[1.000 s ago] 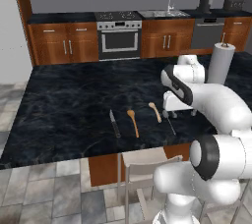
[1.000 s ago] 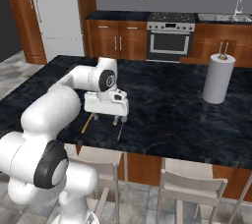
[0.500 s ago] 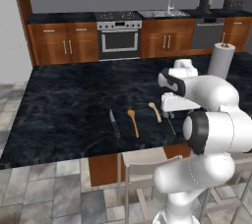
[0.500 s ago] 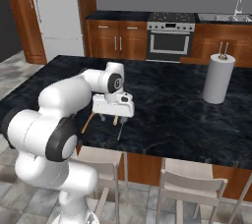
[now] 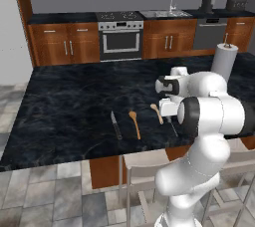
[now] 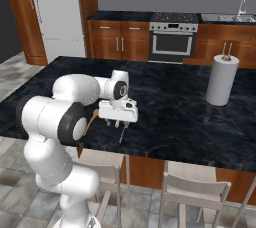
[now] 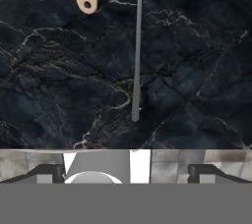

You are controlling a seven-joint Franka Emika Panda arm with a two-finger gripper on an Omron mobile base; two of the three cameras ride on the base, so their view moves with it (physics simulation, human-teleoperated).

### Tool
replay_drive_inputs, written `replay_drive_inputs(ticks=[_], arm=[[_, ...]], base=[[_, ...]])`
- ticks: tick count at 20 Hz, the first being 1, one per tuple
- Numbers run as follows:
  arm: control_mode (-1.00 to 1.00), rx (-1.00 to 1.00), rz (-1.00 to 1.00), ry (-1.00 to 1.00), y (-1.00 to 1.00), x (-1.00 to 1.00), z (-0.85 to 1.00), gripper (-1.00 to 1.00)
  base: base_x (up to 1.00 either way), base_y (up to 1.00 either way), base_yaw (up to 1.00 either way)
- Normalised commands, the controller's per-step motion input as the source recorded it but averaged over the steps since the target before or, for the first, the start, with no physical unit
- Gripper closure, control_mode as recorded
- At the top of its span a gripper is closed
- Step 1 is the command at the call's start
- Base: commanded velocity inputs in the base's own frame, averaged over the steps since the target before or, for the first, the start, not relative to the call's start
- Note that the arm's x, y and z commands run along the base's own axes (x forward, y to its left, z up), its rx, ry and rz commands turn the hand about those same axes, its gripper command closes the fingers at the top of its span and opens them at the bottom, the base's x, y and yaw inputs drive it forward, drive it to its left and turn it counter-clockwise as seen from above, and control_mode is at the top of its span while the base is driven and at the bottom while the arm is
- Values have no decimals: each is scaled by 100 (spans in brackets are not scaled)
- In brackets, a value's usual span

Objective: Pick up the metallic utensils from the counter and place them in the open drawer. Make sure not to pick up any wooden utensils.

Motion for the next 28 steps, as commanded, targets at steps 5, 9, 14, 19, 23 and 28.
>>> replay_drive_inputs(ticks=[5, 9, 14, 19, 23, 28], arm=[[-100, 0, 0, 0, -9, 23, -44, -100], [-100, 0, 0, 0, -8, 30, -33, -100], [-100, 0, 0, 0, -2, 33, -17, -100], [-100, 0, 0, 0, 0, 37, -15, -100], [-100, 0, 0, 0, 0, 28, -17, -100], [-100, 0, 0, 0, -4, 11, -24, -100]], base=[[0, 0, 0], [0, 0, 0], [0, 0, 0], [0, 0, 0], [0, 0, 0], [0, 0, 0]])
